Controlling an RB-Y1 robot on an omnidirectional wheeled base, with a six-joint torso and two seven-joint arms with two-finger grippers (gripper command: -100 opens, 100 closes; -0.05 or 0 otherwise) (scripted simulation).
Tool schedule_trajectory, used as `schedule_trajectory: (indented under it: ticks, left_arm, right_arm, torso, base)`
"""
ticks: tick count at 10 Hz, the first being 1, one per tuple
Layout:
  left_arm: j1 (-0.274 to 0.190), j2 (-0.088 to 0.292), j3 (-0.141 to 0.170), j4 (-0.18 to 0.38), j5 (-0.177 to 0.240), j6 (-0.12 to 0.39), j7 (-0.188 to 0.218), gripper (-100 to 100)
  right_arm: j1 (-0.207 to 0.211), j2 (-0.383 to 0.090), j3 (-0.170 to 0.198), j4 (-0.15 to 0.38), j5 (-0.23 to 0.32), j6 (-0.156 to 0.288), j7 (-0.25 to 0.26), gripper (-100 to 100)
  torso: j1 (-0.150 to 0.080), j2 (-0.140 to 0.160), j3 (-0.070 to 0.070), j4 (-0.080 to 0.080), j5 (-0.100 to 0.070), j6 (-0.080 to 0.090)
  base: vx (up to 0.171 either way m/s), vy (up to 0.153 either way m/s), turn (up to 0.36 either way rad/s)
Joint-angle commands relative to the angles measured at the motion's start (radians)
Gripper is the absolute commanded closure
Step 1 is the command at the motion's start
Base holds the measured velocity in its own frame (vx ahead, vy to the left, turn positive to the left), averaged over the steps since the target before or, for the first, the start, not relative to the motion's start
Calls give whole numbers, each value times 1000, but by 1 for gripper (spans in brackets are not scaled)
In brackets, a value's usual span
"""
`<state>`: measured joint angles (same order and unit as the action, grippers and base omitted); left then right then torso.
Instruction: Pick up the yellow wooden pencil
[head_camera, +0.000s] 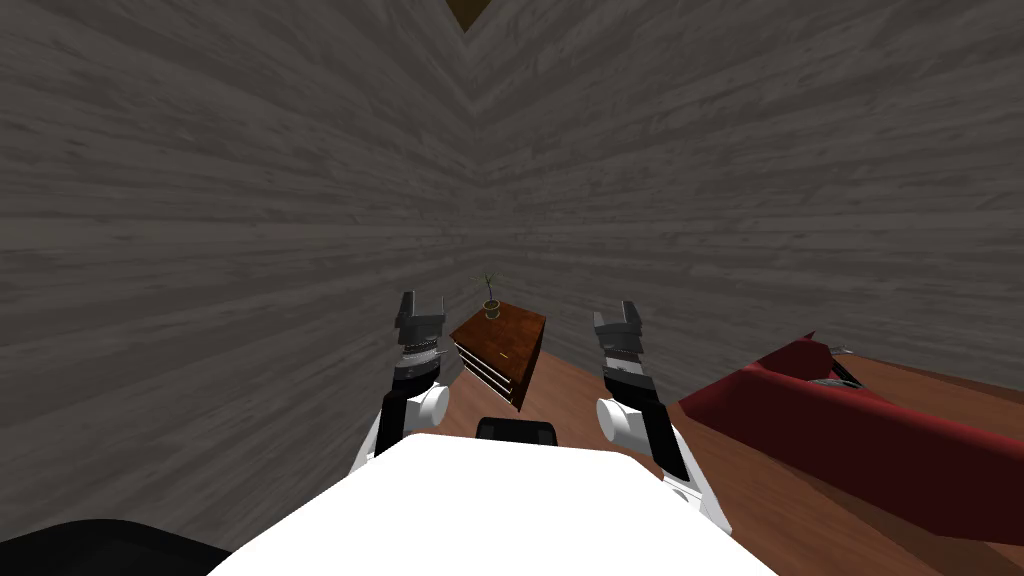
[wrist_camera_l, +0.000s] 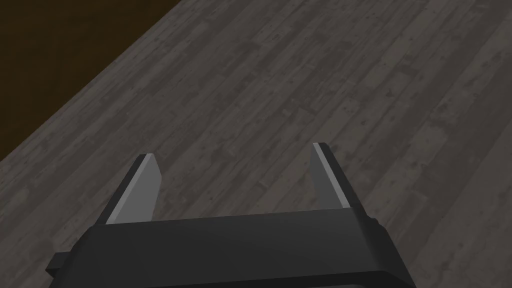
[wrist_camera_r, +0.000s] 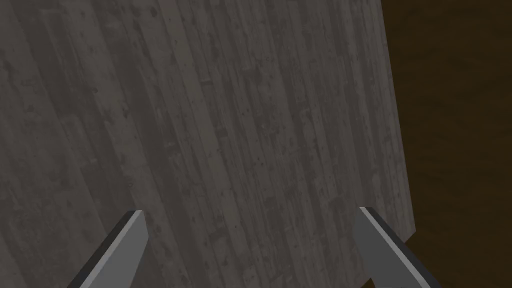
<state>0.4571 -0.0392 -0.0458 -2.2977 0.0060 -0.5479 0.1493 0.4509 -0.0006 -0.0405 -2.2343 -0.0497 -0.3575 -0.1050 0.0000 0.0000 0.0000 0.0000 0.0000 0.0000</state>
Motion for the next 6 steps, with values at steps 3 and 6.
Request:
schedule_trajectory:
  ticks: [3, 6]
  left_arm:
    - [0, 89, -4, 28, 8, 35, -7, -100]
    - [1, 149, -10, 75, 22, 96, -18, -100]
  right_arm:
    - [0, 0, 0, 0, 0, 0, 0, 0]
    - [0, 0, 0, 0, 0, 0, 0, 0]
  torso:
    - [-1, 1, 1, 0, 0, 0]
    - [-2, 3, 1, 1, 0, 0]
  base:
    - [-21, -18, -47]
    - [-41, -38, -93]
